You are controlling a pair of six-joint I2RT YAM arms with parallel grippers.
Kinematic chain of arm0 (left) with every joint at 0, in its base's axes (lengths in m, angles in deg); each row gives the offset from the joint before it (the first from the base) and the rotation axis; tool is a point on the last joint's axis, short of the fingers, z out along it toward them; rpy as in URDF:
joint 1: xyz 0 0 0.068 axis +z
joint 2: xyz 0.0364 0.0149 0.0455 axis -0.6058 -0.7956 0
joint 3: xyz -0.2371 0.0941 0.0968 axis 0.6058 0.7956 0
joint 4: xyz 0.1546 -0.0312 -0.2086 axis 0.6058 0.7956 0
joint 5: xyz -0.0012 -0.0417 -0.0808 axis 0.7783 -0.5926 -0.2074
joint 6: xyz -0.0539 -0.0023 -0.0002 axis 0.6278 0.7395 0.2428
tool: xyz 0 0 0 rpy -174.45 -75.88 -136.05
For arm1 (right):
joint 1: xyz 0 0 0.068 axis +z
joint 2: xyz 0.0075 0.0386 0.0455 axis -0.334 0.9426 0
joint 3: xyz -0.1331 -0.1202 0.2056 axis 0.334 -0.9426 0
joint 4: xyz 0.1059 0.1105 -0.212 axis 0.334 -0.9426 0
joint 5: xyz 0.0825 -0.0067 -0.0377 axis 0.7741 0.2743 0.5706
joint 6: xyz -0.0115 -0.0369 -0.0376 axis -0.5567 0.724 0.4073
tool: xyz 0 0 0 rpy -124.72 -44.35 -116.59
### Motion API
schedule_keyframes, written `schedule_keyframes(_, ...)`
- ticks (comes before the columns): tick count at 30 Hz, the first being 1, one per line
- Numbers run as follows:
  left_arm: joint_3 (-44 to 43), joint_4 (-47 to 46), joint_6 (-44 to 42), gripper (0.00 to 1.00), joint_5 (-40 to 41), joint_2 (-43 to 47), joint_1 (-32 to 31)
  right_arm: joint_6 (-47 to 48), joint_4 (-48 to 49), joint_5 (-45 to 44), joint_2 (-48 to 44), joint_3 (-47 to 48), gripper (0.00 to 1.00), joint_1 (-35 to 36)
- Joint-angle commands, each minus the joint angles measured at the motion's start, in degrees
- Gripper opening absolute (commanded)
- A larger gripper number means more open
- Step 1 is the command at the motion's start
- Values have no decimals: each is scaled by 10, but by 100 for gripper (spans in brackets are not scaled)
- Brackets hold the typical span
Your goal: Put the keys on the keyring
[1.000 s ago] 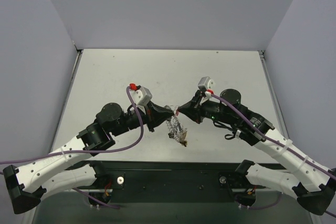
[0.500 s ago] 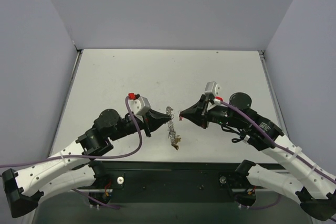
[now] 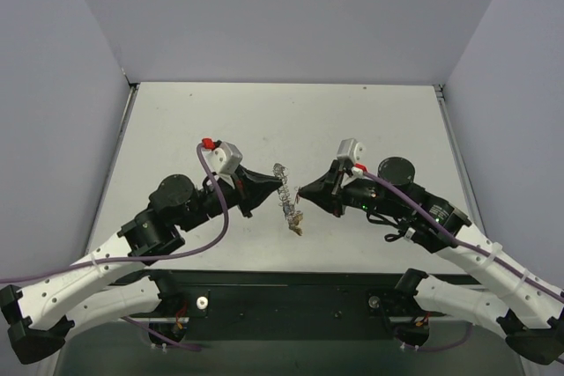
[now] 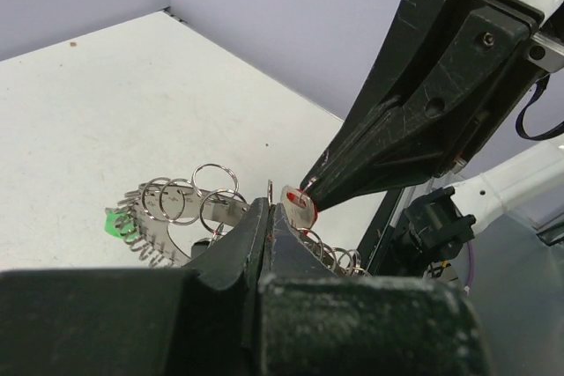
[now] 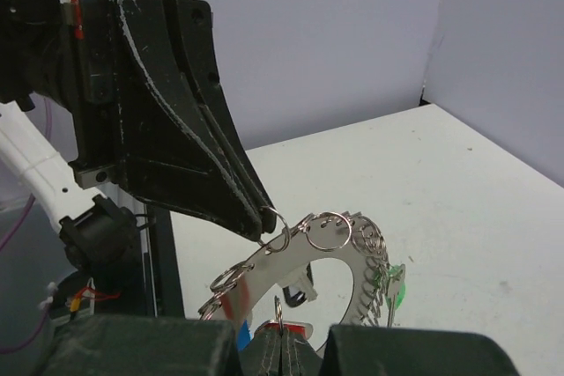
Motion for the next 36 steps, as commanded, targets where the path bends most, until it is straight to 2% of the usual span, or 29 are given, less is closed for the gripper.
schedule_keyframes(1,-19,-31,-9,0,-2,25,-1,-5,67,-35,9,16,0,9)
schedule_keyframes(3,12,-62,-54,0,-62,33,-1,2,76,-20,15,21,0,9)
schedule_keyframes(7,54,-86,-116,0,-108,62,-1,23,52,30,27,57,0,10)
schedule_keyframes(8,59,-88,-124,0,-115,66,-1,30,20,57,35,70,0,10)
schedule_keyframes(13,74,-90,-160,0,-118,77,-1,40,-1,104,36,98,0,9)
schedule_keyframes(24,72,-76,-199,0,-110,75,-1,60,-35,111,81,122,0,16)
schedule_keyframes(36,70,-98,-192,0,-121,77,-1,66,-44,113,91,116,0,15)
